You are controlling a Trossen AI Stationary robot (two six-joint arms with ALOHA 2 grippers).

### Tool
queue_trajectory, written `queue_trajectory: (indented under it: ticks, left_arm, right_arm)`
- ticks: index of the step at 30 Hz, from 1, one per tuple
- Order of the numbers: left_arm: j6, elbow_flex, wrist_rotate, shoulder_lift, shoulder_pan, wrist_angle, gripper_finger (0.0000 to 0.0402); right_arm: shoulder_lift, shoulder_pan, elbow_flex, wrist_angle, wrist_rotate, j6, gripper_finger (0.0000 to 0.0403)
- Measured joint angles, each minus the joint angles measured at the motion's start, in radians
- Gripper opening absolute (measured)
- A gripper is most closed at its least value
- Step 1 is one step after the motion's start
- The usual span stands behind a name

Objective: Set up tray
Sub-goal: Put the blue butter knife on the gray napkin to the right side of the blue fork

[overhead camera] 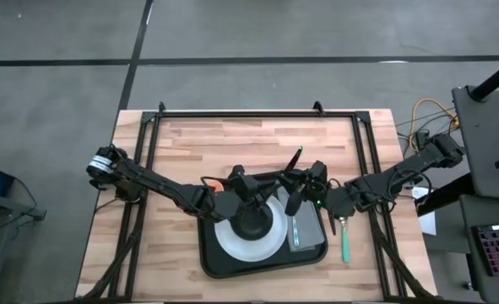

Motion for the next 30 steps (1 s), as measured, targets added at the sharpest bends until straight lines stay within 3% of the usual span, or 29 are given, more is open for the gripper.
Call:
queue_trajectory:
  ticks: [8, 12, 15, 19, 21, 24, 30]
  left_arm:
    - [0.000, 0.000, -0.002, 0.000, 0.001, 0.009, 0.0014]
    - [0.000, 0.000, 0.011, 0.000, 0.003, 0.009, 0.0034]
    - [0.014, -0.002, 0.030, -0.018, 0.002, -0.041, 0.0049]
    - [0.046, -0.002, 0.052, -0.076, -0.008, -0.131, 0.0068]
    - [0.046, -0.008, 0.058, -0.113, -0.012, -0.173, 0.0080]
    - [0.048, -0.028, 0.060, -0.158, -0.014, -0.235, 0.0095]
    - [0.016, -0.038, 0.102, -0.238, -0.013, -0.316, 0.0104]
  right_arm:
    - [0.012, -0.008, 0.004, 0.018, -0.046, -0.009, 0.0021]
    - [-0.012, -0.009, 0.004, 0.003, -0.067, -0.036, 0.0017]
    - [-0.072, -0.011, 0.004, -0.127, -0.140, 0.011, 0.0016]
    - [-0.182, 0.021, 0.005, -0.441, -0.190, 0.265, 0.0015]
    - [-0.237, 0.042, 0.004, -0.578, -0.254, 0.354, 0.0015]
    - [-0.321, 0.044, -0.007, -0.689, -0.443, 0.432, 0.0015]
    - [-0.455, 0.039, -0.135, -0.642, -0.674, 0.433, 0.0015]
